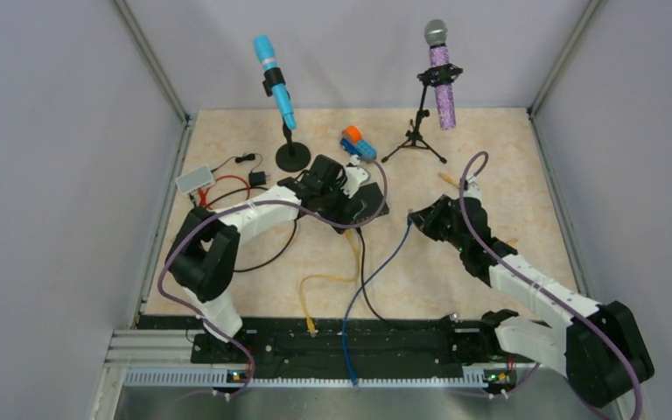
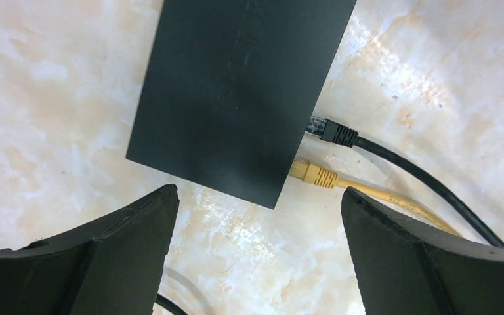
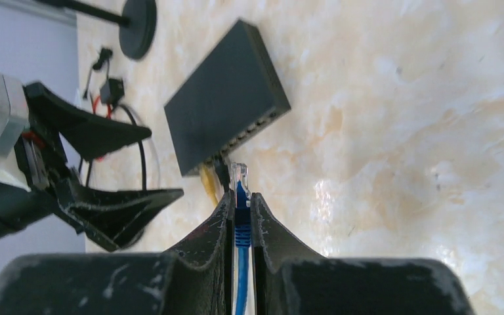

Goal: Pull the plug from the switch port
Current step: Pull the connector from the switch port, then place the connector at the center of the board, then pull the connector from the switch port.

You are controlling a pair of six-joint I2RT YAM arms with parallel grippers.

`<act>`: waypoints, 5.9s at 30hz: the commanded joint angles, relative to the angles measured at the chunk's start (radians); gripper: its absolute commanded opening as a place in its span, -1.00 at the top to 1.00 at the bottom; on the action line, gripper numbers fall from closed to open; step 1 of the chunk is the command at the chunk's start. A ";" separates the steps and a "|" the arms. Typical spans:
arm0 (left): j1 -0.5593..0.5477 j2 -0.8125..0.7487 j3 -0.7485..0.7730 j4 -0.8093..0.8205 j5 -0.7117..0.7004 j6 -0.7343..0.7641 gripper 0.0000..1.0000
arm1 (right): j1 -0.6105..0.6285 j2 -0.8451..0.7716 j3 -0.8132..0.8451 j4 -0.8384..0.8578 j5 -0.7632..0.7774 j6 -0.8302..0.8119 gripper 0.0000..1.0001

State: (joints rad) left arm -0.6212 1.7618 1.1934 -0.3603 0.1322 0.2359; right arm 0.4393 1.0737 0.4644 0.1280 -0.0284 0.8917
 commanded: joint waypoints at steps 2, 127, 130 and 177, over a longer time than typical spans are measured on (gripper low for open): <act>0.003 -0.108 -0.020 0.084 -0.010 -0.051 -0.97 | -0.014 -0.067 0.047 0.000 0.218 -0.030 1.00; 0.005 -0.170 -0.073 0.042 -0.117 -0.057 -0.97 | -0.676 0.160 0.368 0.077 -0.347 -0.067 -0.09; 0.004 -0.193 -0.104 0.098 -0.175 -0.093 -0.97 | -0.622 0.045 0.320 0.011 -0.358 -0.125 -0.11; 0.142 -0.396 -0.433 0.586 0.072 -0.196 -0.97 | 0.134 0.696 0.373 0.156 -0.359 -0.028 -0.15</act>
State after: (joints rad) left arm -0.4797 1.3594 0.7628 0.1596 0.1326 -0.0174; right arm 0.5613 1.7554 0.8265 0.1787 -0.4072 0.8074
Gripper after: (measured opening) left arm 0.986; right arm 0.561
